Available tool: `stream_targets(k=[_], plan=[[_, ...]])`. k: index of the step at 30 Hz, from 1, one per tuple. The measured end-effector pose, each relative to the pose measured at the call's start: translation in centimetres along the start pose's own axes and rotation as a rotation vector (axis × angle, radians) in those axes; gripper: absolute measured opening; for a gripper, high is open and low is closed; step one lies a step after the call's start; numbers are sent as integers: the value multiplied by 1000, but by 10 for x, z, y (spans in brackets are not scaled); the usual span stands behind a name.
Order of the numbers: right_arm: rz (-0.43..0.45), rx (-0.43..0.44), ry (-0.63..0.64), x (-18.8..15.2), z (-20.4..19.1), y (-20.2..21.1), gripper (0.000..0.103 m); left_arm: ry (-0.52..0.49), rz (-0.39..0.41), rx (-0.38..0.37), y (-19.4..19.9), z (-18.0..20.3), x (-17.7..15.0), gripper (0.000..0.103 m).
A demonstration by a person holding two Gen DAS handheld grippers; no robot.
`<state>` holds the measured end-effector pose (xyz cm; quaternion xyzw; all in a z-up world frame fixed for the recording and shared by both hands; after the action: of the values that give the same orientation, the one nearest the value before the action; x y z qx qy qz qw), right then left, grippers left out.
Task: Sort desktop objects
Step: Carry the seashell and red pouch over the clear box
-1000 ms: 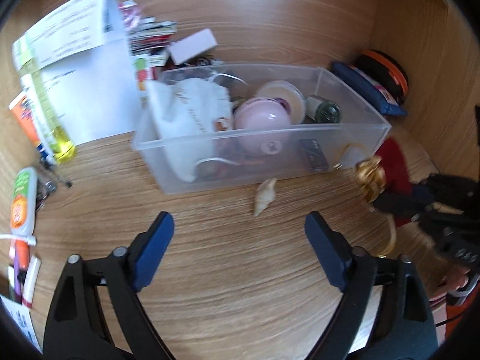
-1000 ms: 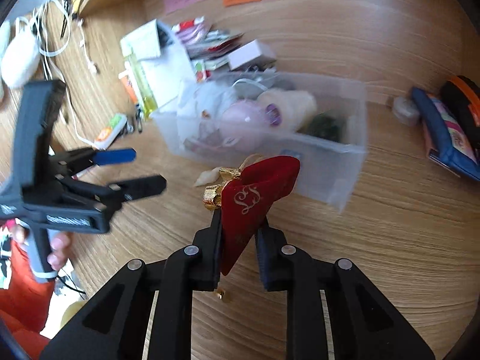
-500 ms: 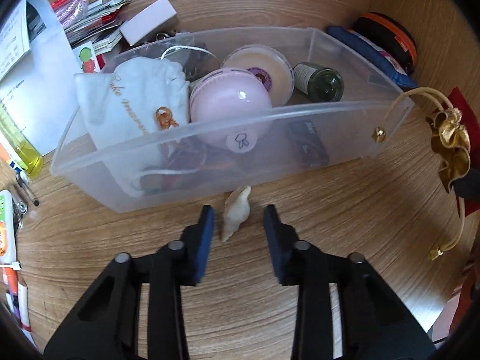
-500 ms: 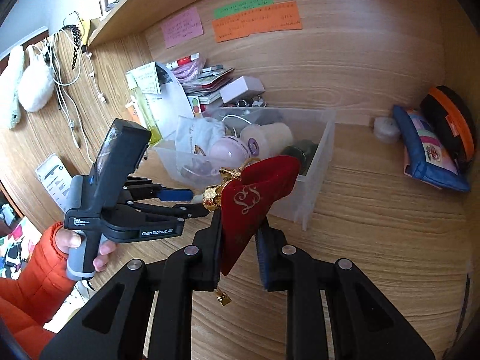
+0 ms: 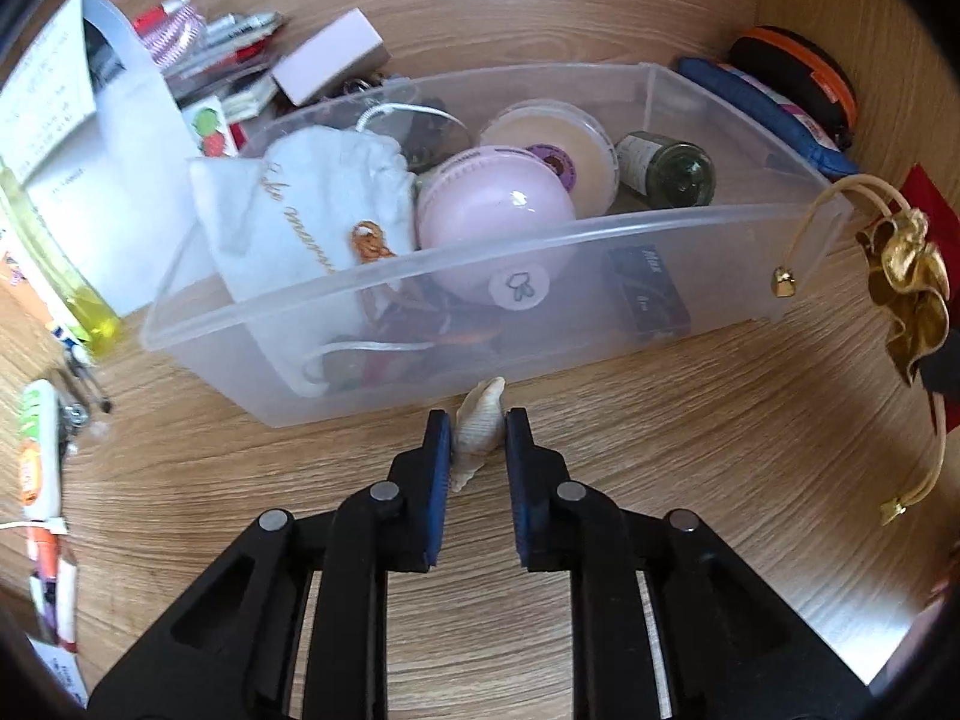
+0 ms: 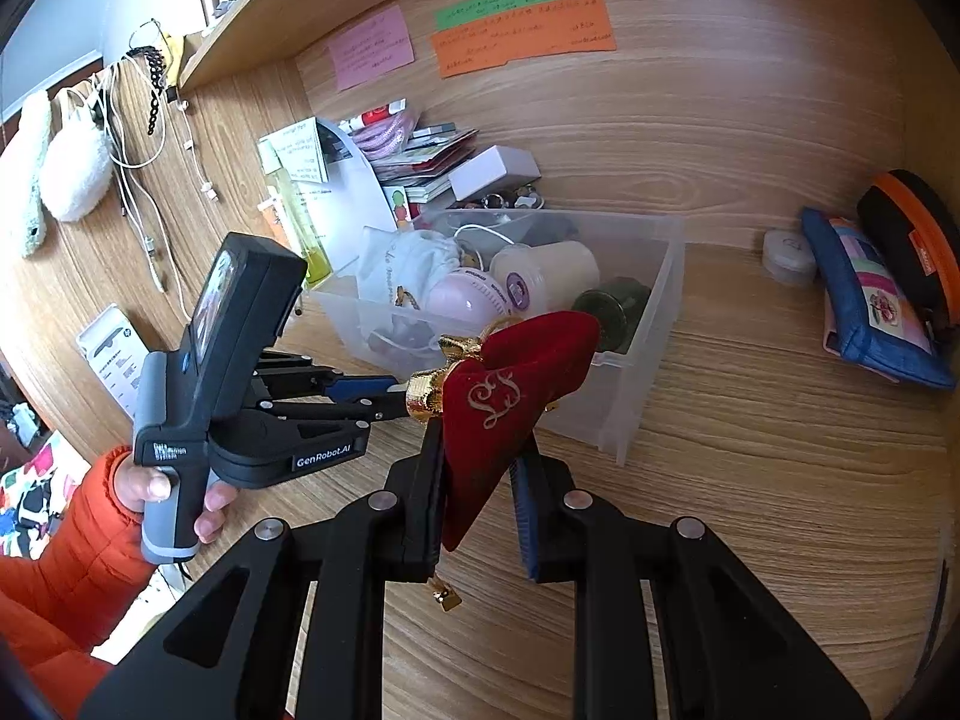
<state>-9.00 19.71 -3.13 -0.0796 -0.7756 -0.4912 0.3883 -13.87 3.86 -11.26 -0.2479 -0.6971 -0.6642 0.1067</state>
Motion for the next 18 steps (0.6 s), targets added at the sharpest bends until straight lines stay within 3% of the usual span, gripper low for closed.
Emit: stream_targets(k=[12, 18], plan=[[13, -42, 20, 18, -6, 2, 18, 60, 129, 40, 51, -22, -6, 17], [43, -59, 42, 39, -10, 7, 18, 86, 195, 19, 76, -32, -3, 17]])
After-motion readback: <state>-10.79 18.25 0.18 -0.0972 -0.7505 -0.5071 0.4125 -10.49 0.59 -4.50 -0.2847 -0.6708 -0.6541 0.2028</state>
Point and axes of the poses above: each gripper's, at about its wrist camera, not at the fingertips, and y roughly against the way its jaws point, z to its right, x to its top, the point moved 2 cm from there along -y, roughly the way its jaws point, and after that the axes turned 8 degrees about -z, right-handed, at the moved point
